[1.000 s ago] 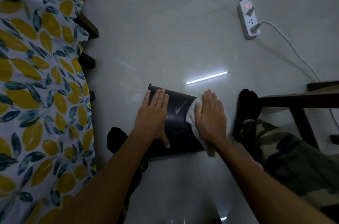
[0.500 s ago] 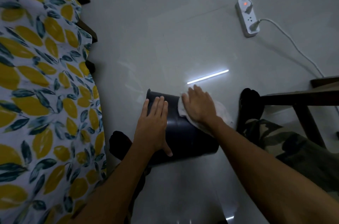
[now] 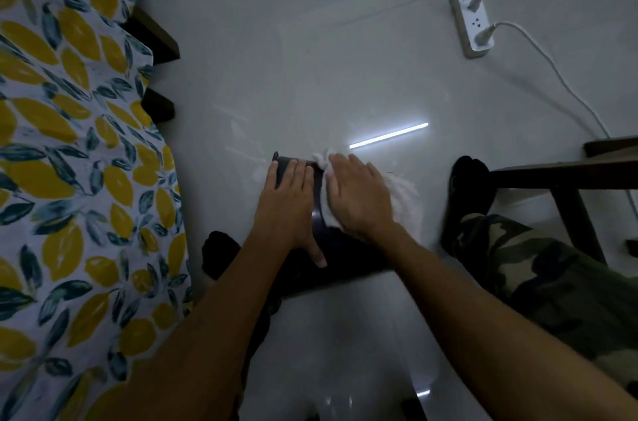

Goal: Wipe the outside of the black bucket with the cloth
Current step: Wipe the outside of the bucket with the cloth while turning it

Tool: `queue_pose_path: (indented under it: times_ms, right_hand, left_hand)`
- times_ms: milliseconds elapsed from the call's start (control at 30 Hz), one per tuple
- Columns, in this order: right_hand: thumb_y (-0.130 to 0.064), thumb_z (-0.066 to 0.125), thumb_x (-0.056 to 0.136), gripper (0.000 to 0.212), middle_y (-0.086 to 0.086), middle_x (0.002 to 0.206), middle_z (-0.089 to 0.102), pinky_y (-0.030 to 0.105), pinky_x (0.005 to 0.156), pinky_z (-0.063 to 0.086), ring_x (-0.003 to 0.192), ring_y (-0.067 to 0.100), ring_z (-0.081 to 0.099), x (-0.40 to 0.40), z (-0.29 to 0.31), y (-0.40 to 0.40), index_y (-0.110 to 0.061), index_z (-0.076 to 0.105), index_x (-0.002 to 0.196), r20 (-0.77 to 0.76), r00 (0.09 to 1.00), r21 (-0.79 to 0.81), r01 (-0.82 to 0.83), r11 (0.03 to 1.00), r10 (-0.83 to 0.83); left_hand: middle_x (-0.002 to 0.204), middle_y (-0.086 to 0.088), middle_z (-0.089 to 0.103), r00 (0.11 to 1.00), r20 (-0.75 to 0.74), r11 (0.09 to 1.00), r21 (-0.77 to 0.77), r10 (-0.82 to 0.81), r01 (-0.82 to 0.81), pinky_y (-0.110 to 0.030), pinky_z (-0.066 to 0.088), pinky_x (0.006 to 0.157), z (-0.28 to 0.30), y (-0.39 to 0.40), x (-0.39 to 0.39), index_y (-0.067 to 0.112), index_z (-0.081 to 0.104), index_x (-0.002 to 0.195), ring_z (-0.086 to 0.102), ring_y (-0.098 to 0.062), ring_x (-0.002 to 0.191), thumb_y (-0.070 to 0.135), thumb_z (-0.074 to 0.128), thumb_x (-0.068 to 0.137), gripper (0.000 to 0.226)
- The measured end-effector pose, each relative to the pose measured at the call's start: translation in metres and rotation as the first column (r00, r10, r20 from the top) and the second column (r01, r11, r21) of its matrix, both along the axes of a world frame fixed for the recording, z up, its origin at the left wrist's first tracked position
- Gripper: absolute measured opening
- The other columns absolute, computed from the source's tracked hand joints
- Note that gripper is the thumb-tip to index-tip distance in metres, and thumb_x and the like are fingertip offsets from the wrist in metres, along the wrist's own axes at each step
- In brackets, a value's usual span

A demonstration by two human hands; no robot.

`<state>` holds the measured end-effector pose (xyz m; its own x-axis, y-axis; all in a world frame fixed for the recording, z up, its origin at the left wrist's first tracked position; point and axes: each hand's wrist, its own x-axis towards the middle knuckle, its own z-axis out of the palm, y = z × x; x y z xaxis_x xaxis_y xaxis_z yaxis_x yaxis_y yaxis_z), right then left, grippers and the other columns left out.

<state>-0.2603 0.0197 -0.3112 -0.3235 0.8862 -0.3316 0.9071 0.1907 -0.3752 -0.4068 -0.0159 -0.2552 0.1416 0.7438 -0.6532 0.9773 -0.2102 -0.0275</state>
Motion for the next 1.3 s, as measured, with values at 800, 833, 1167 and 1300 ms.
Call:
queue_pose_path:
  times_ms: [800, 833, 1167, 1300]
  right_hand:
    - [-0.063, 0.018, 0.099, 0.073, 0.020, 0.136, 0.060, 0.044, 0.104, 0.041, 0.122, 0.040, 0.057, 0.091, -0.022, 0.008, -0.014, 0.058, 0.136, 0.079, 0.753, -0.439, 0.614, 0.656, -0.653]
    - [-0.058, 0.018, 0.103, 0.073, 0.022, 0.137, 0.060, 0.042, 0.104, 0.041, 0.123, 0.040, 0.057, 0.092, -0.022, 0.005, -0.007, 0.059, 0.137, 0.057, 0.743, -0.459, 0.613, 0.643, -0.667]
    - [-0.039, 0.020, 0.112, 0.054, 0.021, 0.123, 0.064, 0.032, 0.083, 0.034, 0.115, 0.037, 0.058, 0.073, 0.013, 0.024, -0.004, 0.058, 0.124, -0.193, 0.659, -0.313, 0.661, 0.683, -0.727]
    - [-0.042, 0.020, 0.111, 0.053, 0.022, 0.119, 0.065, 0.038, 0.089, 0.044, 0.111, 0.039, 0.061, 0.066, 0.014, 0.036, -0.006, 0.056, 0.123, -0.223, 0.645, -0.312, 0.663, 0.681, -0.731]
  left_hand:
    - [0.168, -0.016, -0.013, 0.997, -0.006, 0.996, -0.038, 0.082, -0.082, -0.064, 0.017, 0.118, 0.001, -0.017, 0.008, 0.006, -0.010, 0.158, -0.007, -0.032, 0.155, 0.088, 0.077, 0.034, 0.173]
    - [0.168, -0.015, -0.013, 0.996, 0.008, 0.995, -0.032, 0.090, -0.089, -0.061, 0.021, 0.118, 0.002, -0.018, 0.008, 0.006, -0.010, 0.159, -0.006, -0.032, 0.155, 0.087, 0.078, 0.034, 0.172]
    - [0.167, -0.019, -0.015, 0.991, -0.037, 0.968, 0.222, 0.131, -0.120, -0.059, 0.019, 0.120, 0.020, -0.009, 0.008, 0.006, -0.005, 0.159, -0.008, -0.034, 0.155, 0.069, 0.083, 0.059, 0.148]
    - [0.167, -0.022, -0.001, 0.987, -0.031, 0.915, 0.380, 0.159, -0.135, -0.058, 0.034, 0.115, 0.010, -0.014, 0.005, 0.002, 0.011, 0.159, 0.005, -0.037, 0.155, 0.036, 0.088, 0.073, 0.121]
